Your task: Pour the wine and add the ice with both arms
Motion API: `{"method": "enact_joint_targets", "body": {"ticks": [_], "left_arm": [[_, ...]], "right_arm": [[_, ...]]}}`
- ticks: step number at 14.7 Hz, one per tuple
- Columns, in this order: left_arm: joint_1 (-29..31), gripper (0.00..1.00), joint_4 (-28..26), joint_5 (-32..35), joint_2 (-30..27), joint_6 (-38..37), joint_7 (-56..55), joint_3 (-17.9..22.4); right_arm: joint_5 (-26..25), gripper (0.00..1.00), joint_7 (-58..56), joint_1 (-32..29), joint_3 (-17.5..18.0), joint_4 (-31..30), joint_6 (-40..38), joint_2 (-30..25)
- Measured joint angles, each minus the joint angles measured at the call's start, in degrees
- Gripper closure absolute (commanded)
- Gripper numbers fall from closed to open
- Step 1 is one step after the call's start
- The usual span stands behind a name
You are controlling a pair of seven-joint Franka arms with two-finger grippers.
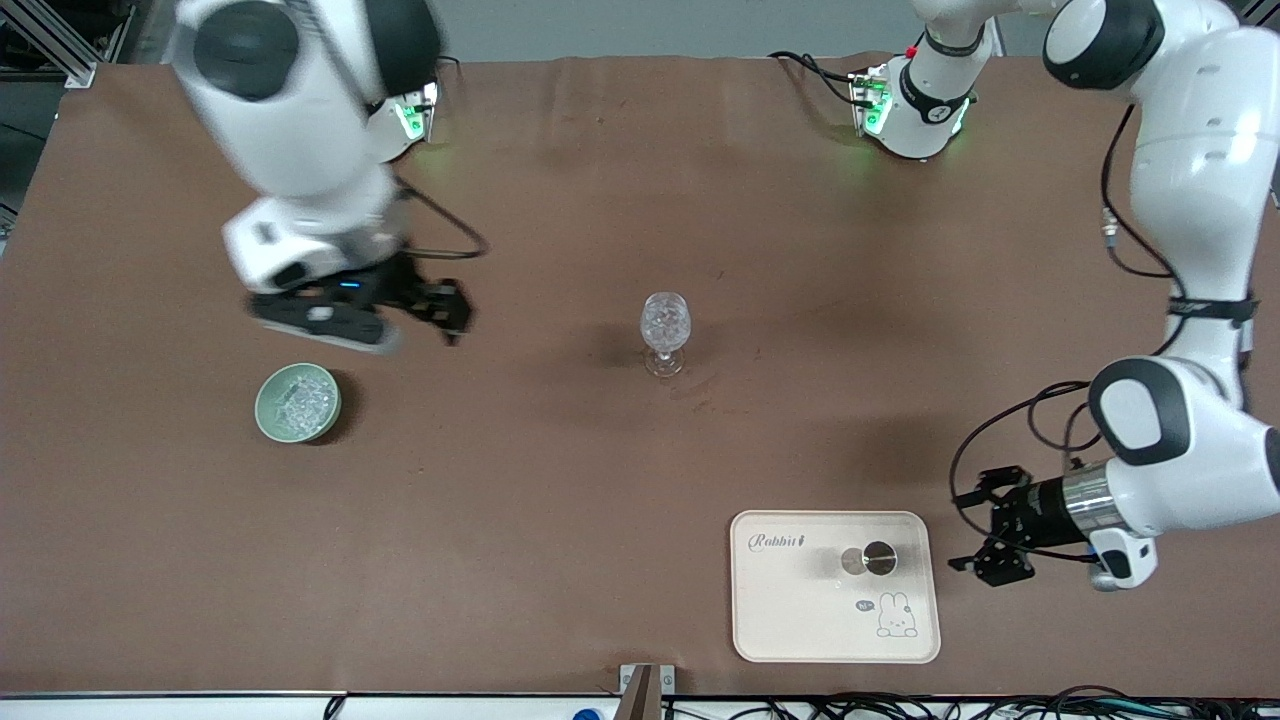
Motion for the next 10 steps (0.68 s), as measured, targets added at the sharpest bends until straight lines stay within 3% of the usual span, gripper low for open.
{"method": "enact_joint_targets", "body": {"ticks": [5, 10], "left_arm": [[-1.1, 0.0, -0.4, 10.1, -11.8, -13.2, 16.3, -1.1], [-0.9, 0.0, -1.1, 11.7, -21.8, -22.9, 31.5, -0.6]], "right_arm": [[-0.1, 0.0, -18.4, -14.0, 0.0, -2.1, -4.8, -6.6], [-0.1, 0.0, -29.4, -23.4, 0.1, -2.2, -9.5, -10.0]]}}
